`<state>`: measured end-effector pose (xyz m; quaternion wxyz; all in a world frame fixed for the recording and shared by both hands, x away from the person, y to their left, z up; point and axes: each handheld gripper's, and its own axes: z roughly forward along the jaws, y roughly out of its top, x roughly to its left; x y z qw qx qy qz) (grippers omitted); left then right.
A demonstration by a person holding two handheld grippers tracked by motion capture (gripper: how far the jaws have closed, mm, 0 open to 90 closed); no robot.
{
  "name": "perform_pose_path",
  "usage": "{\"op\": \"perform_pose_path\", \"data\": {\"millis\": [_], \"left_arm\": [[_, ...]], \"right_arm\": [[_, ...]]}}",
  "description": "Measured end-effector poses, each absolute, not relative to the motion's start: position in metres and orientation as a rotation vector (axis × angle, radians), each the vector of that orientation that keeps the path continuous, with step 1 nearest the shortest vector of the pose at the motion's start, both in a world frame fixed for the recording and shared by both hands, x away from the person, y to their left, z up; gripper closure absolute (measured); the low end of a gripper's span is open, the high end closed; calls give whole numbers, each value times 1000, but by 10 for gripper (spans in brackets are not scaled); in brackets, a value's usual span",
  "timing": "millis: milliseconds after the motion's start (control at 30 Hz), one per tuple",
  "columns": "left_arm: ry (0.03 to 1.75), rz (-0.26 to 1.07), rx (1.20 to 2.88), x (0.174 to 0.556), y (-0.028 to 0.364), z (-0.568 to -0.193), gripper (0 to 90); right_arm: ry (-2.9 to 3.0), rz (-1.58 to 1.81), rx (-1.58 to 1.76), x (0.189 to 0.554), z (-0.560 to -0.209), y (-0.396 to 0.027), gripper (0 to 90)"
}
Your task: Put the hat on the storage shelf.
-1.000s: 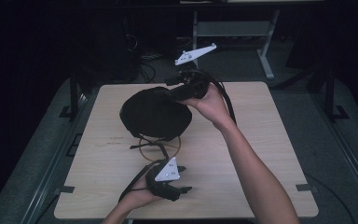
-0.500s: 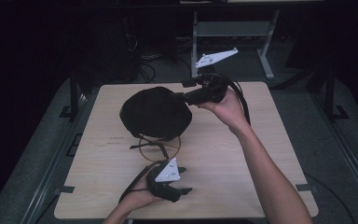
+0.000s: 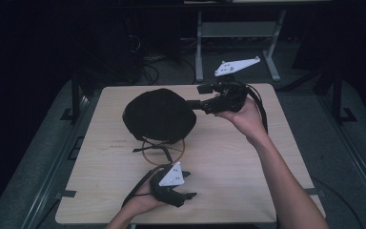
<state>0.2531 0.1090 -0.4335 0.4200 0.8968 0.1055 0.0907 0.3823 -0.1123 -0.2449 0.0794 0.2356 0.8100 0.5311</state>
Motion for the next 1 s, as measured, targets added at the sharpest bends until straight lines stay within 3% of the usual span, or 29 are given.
{"op": "perform_pose_path", "data": {"millis": [1000], "left_arm": [[276, 235, 2243, 254, 110, -433, 317]], "right_arm": [[2407, 1548, 811, 345, -279, -173, 242]]}}
